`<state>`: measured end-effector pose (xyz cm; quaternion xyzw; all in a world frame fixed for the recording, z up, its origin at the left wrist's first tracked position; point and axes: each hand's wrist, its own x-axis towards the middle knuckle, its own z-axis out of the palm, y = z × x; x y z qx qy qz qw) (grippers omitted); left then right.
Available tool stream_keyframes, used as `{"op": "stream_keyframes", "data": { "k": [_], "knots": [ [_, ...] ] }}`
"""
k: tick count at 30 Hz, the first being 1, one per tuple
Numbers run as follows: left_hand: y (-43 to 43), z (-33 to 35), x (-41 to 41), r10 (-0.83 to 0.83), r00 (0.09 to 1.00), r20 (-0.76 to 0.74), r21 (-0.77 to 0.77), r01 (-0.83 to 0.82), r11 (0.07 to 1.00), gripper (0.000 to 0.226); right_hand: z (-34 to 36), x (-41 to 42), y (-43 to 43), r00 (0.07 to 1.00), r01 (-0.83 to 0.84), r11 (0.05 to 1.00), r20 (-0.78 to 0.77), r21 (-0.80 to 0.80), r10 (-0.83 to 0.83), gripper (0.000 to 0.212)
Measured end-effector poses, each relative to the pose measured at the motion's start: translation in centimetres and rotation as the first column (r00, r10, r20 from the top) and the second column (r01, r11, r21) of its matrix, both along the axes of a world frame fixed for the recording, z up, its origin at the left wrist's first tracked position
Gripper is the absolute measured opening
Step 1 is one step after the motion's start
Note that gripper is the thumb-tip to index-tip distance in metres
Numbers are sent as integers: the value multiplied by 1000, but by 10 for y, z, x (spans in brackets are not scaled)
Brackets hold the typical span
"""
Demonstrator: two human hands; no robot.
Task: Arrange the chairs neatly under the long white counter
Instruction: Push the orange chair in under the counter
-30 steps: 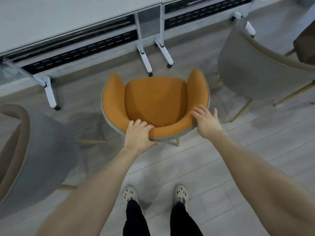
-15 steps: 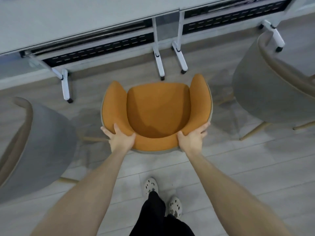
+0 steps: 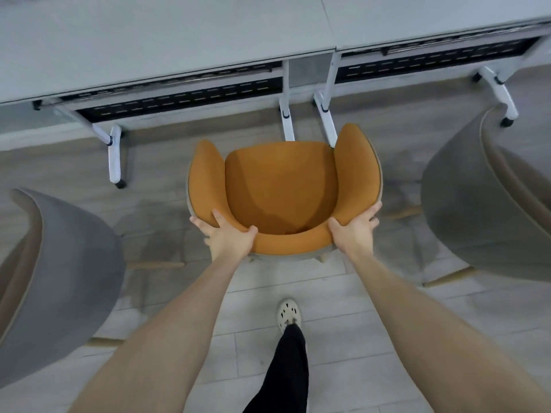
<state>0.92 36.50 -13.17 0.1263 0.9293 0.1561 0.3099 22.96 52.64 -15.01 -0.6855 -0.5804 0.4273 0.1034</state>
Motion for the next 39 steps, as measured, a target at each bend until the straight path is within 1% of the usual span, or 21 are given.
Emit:
{"op": "stream_keyframes", "data": {
  "k": [3, 6, 12, 17, 24, 28, 33, 34, 35, 36, 37, 38, 39],
  "knots": [
    [32, 2, -21, -5, 999, 38, -7, 5, 1000, 123, 5, -19, 40, 999, -21, 999, 36, -42, 23, 130],
    [63, 4, -43, -42, 996, 75, -24, 44, 999, 127, 10, -38, 75, 997, -44, 997, 53, -67, 48, 130],
    [123, 7, -87, -98, 983, 158, -61, 108, 992, 137, 13, -74, 143, 997, -48, 996, 53, -77, 52, 129],
    [176, -4, -112, -78, 989, 124, -58, 85, 995, 131, 9, -103, 203, 995, -79, 995, 58, -65, 83, 129],
    [246, -9, -139, -24, 992, 128, -79, 34, 996, 126, 14, -140, 289, 982, -154, 984, 93, -90, 163, 127],
    [272, -12, -150, -4, 993, 122, -77, 14, 997, 123, 16, -158, 320, 982, -146, 985, 106, -88, 155, 127],
    [282, -10, -152, 23, 983, 180, -75, -10, 997, 120, 17, -165, 332, 971, -157, 983, 167, -89, 171, 127],
    [278, -8, -152, 6, 978, 211, -66, 8, 998, 118, 18, -162, 330, 959, -180, 980, 207, -89, 195, 126],
    [274, -5, -153, -19, 970, 242, -52, 33, 998, 115, 20, -161, 329, 925, -236, 969, 290, -69, 246, 123],
    [266, -2, -157, -46, 963, 265, -19, 53, 998, 111, 22, -160, 327, 860, -326, 945, 406, -28, 309, 116],
    [257, 1, -161, -70, 958, 278, 27, 65, 998, 106, 26, -162, 323, 772, -445, 895, 516, 21, 371, 103],
    [245, 5, -166, -96, 959, 267, 78, 78, 994, 101, 32, -168, 317, 686, -570, 819, 585, 64, 432, 85],
    [231, 7, -171, -124, 965, 232, 123, 98, 988, 96, 40, -178, 308, 626, -675, 731, 605, 103, 493, 69]
  ]
}}
